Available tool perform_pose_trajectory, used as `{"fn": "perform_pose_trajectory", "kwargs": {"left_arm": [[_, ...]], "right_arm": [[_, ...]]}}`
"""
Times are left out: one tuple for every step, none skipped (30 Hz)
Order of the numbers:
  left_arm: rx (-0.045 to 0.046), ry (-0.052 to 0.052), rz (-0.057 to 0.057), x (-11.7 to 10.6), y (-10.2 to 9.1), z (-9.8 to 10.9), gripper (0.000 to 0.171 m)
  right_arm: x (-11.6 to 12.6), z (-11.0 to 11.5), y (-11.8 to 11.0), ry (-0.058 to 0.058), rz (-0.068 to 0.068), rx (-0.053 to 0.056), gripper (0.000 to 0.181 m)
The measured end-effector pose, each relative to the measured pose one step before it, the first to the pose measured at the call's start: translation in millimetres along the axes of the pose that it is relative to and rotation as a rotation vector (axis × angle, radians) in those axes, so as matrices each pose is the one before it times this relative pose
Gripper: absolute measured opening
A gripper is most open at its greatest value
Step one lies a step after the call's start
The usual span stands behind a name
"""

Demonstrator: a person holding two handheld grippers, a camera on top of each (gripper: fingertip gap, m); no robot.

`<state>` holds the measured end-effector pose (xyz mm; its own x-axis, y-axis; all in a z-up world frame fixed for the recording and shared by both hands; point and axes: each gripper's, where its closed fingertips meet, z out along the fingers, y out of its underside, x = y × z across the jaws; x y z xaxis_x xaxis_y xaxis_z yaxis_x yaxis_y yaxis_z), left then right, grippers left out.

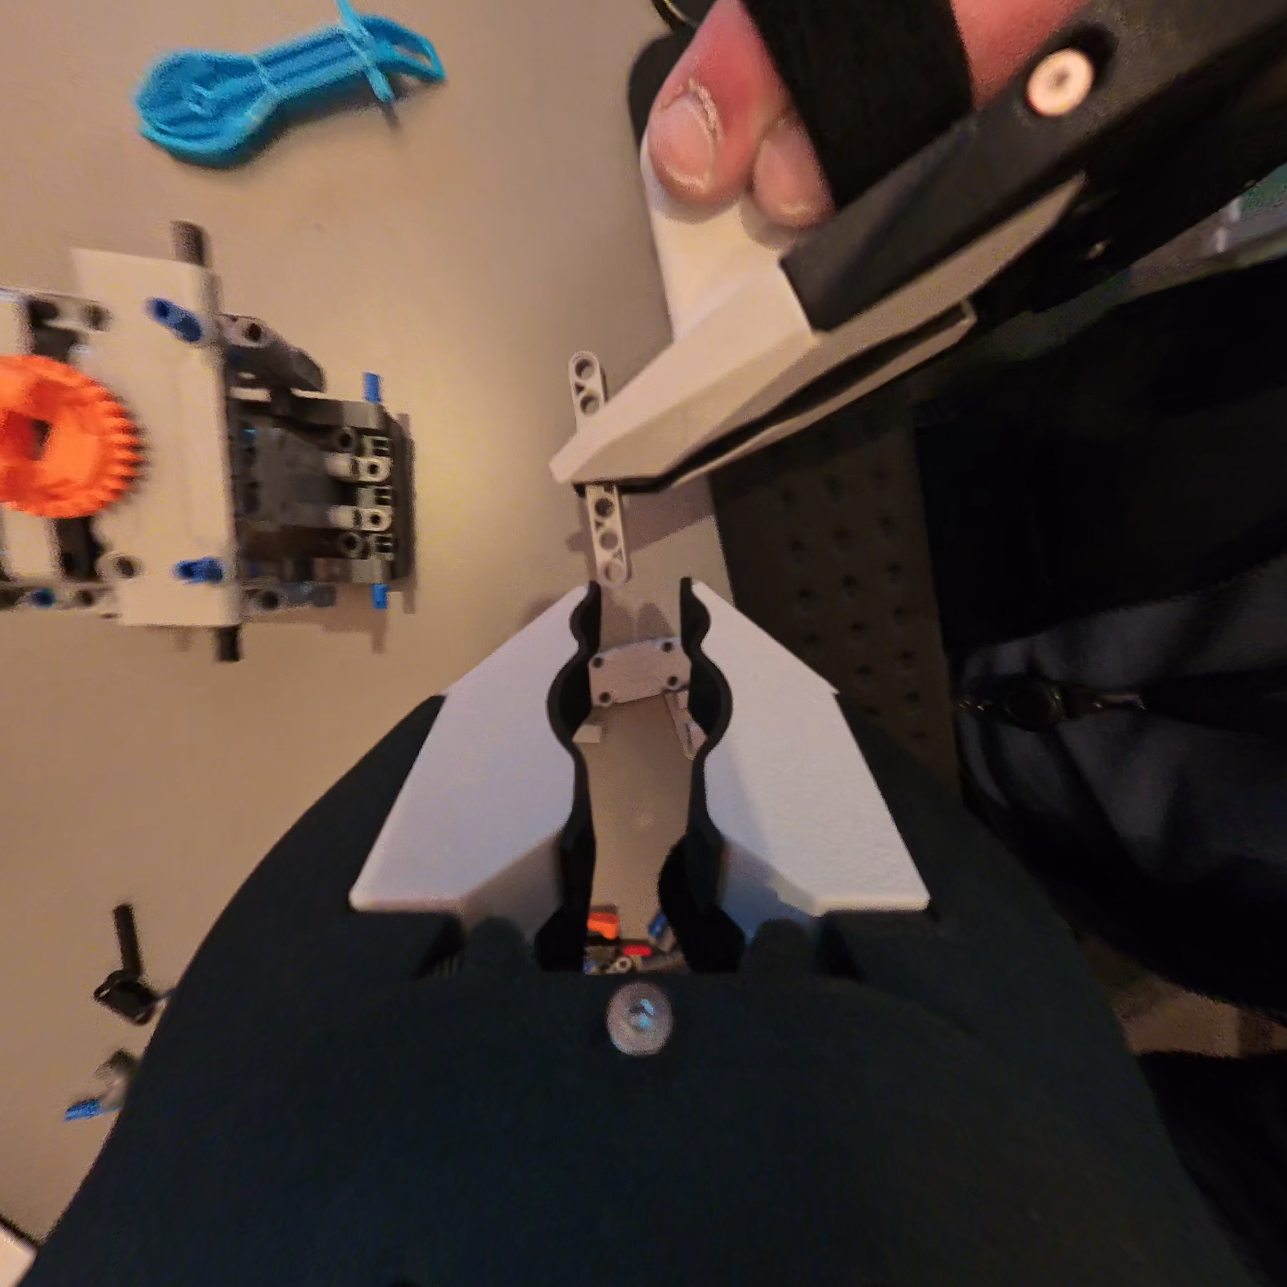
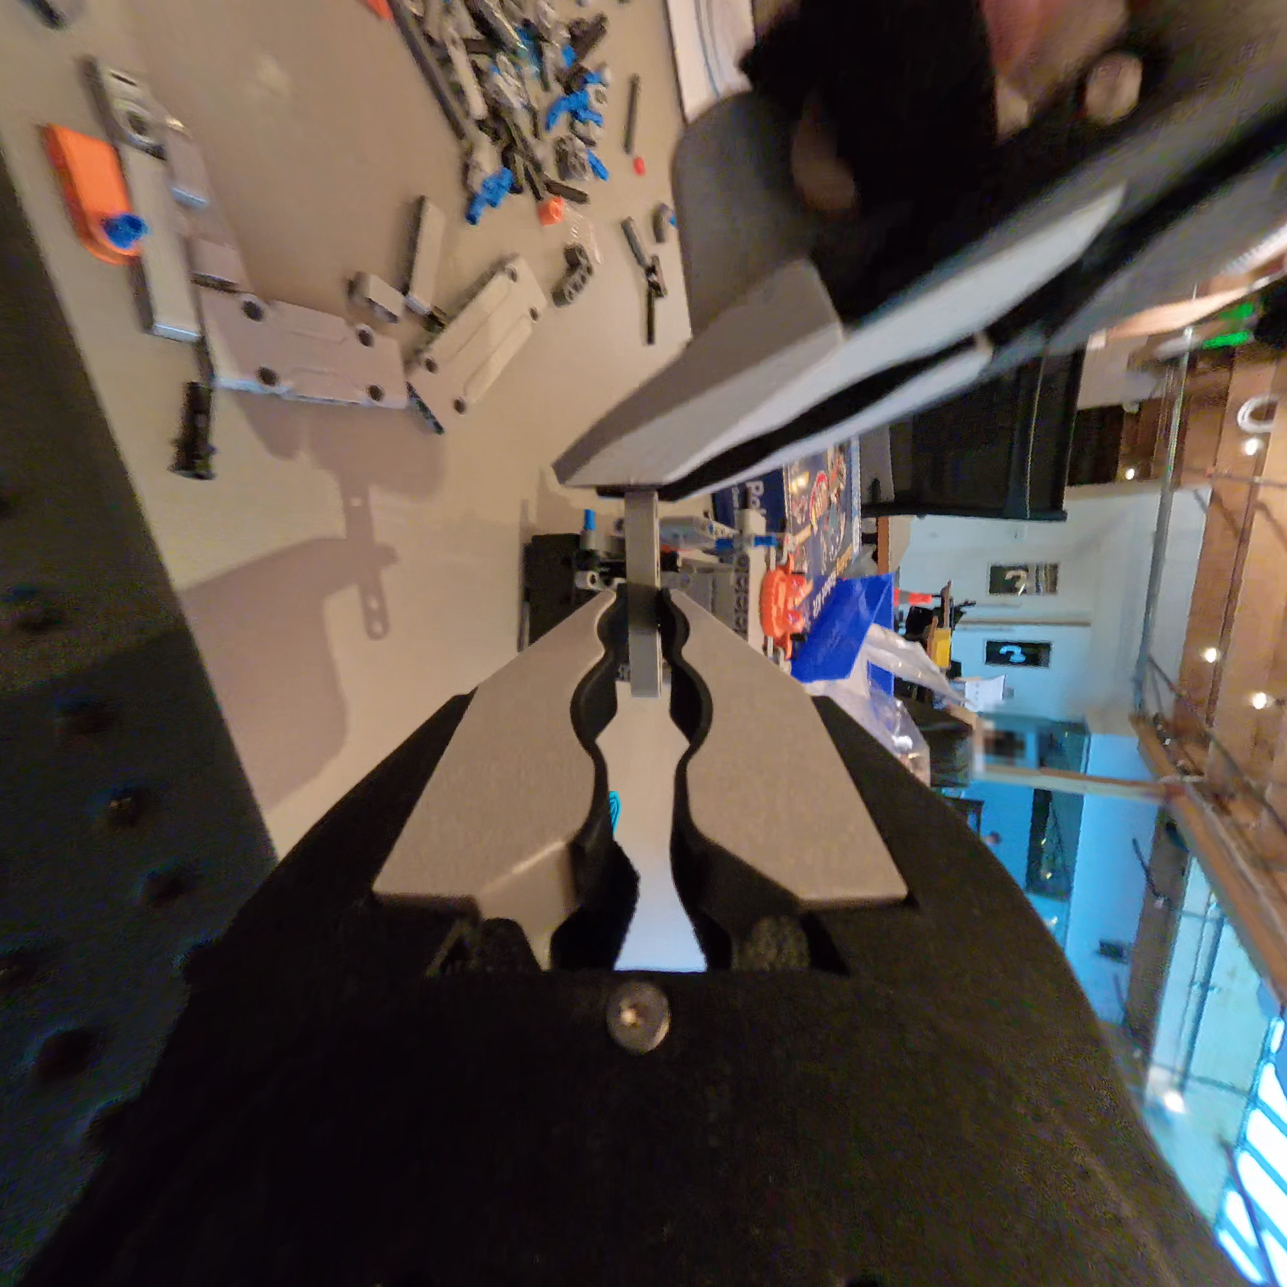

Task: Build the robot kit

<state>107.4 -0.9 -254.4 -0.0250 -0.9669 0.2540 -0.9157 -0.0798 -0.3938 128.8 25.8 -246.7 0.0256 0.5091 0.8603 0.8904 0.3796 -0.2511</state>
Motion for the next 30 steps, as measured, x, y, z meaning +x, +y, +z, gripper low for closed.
{"fn": "perform_pose_trajectory", "kwargs": {"left_arm": [[0.03733, -0.0557, 0.0091, -8.55, -2.24, -5.44, 0.023], [0.03797, -0.0783, 0.0196, -12.13, -1.34, -6.35, 0.028], [0.04010, -0.0822, 0.0198, -13.22, -1.60, -6.14, 0.037], [0.04639, -0.0753, 0.0104, -12.46, -2.33, -6.00, 0.038], [0.03650, -0.0676, 0.0049, -11.40, -1.44, -4.86, 0.039], [0.01835, -0.0578, 0.0222, -8.86, 0.67, -2.43, 0.040], [0.01091, -0.0634, 0.0294, -9.09, 1.15, -0.62, 0.040], [-0.00477, -0.0673, 0.0157, -10.25, 3.14, 1.29, 0.038], [-0.01312, -0.0424, 0.0108, -6.71, 3.97, 3.69, 0.039], [0.00070, -0.0205, 0.0175, -2.57, 1.92, 4.68, 0.039], [0.00562, -0.0341, 0.0238, -3.70, 0.81, 4.43, 0.040], [0.00239, -0.0426, 0.0223, -5.02, 1.50, 4.05, 0.039], [0.00229, -0.0223, 0.0096, -2.78, 1.33, 4.07, 0.039], [0.00231, -0.0091, 0.0039, -1.04, 0.94, 3.65, 0.039], [0.01359, -0.0165, 0.0082, -1.69, -1.03, 2.30, 0.038], [0.01885, 0.0001, 0.0063, 0.95, -2.27, 1.81, 0.037], [0.00788, 0.0126, 0.0046, 2.79, -1.05, 2.36, 0.034], [0.00621, -0.0016, 0.0102, 0.97, -0.77, 1.83, 0.033], [0.00467, 0.0007, 0.0100, 1.14, -0.44, 1.59, 0.031], [0.00483, 0.0155, 0.0020, 3.14, -0.48, 1.89, 0.029], [0.00609, 0.0046, -0.0002, 1.51, -0.72, 1.80, 0.029], [0.00759, -0.0019, 0.0063, 1.00, -0.90, 1.58, 0.027], [0.00734, 0.0010, 0.0065, 1.32, -1.06, 1.49, 0.024], [0.00674, 0.0030, 0.0006, 1.29, -1.01, 1.38, 0.020], [0.00568, -0.0030, -0.0012, 0.01, -0.84, 1.10, 0.020], [0.00650, 0.0021, -0.0045, 0.39, -0.93, 0.47, 0.019], [0.00775, 0.0073, -0.0112, 0.33, -1.22, 0.17, 0.019], [0.00699, 0.0076, -0.0119, 0.04, -0.96, -0.09, 0.019], [0.00274, 0.0093, -0.0121, 0.00, -0.19, 0.07, 0.019], [0.00204, 0.0119, -0.0183, -0.15, -0.22, -0.07, 0.020]], "right_arm": [[4.21, 2.48, 6.11, 0.0135, 0.0294, -0.0098, 0.006], [4.05, 3.02, 6.25, 0.0140, 0.0267, -0.0113, 0.006], [3.05, 3.02, 4.94, 0.0114, 0.0185, -0.0049, 0.006], [2.94, 3.11, 4.15, 0.0134, 0.0127, -0.0064, 0.006], [2.67, 3.35, 3.88, 0.0123, 0.0099, -0.0108, 0.006], [1.68, 3.09, 2.50, 0.0070, 0.0058, -0.0048, 0.006], [1.19, 2.58, 0.85, 0.0029, 0.0063, 0.0039, 0.006], [1.36, 1.92, 0.25, 0.0020, 0.0113, 0.0043, 0.006], [1.12, 1.92, 0.28, -0.0041, 0.0156, 0.0017, 0.006], [1.03, 1.95, 0.52, -0.0072, 0.0164, 0.0024, 0.006], [1.61, 1.42, 0.22, -0.0035, 0.0176, 0.0062, 0.006], [1.20, 1.10, -0.46, -0.0076, 0.0184, 0.0107, 0.006], [0.77, 0.85, -0.25, -0.0118, 0.0235, 0.0097, 0.006], [1.90, 0.68, 0.50, -0.0041, 0.0207, 0.0055, 0.006], [1.93, 0.64, 1.18, -0.0007, 0.0127, 0.0010, 0.006], [0.50, 0.81, 0.95, -0.0098, 0.0159, 0.0025, 0.006], [-0.83, 0.52, -0.14, -0.0226, 0.0298, 0.0115, 0.006], [0.38, 0.04, -0.38, -0.0200, 0.0415, 0.0143, 0.006], [1.12, 0.07, 0.75, -0.0138, 0.0306, 0.0067, 0.007], [0.05, 0.59, 2.19, -0.0165, 0.0159, -0.0034, 0.006], [-0.16, 0.77, 2.21, -0.0161, 0.0150, -0.0056, 0.007], [0.26, 0.62, 0.91, -0.0124, 0.0176, 0.0027, 0.007], [-0.87, 0.89, 0.79, -0.0193, 0.0147, 0.0010, 0.007], [-1.31, 1.12, 1.81, -0.0200, 0.0059, -0.0067, 0.007], [-0.13, 1.45, 1.92, -0.0136, 0.0060, -0.0088, 0.007], [-0.06, 0.70, -0.29, -0.0171, 0.0142, 0.0046, 0.007], [-1.79, 0.17, -2.62, -0.0363, 0.0302, 0.0178, 0.007], [-1.52, 0.29, -2.30, -0.0422, 0.0426, 0.0150, 0.006], [1.04, 0.53, -0.21, -0.0309, 0.0452, 0.0037, 0.006], [1.04, 0.41, 0.34, -0.0345, 0.0447, 0.0013, 0.006]]}}
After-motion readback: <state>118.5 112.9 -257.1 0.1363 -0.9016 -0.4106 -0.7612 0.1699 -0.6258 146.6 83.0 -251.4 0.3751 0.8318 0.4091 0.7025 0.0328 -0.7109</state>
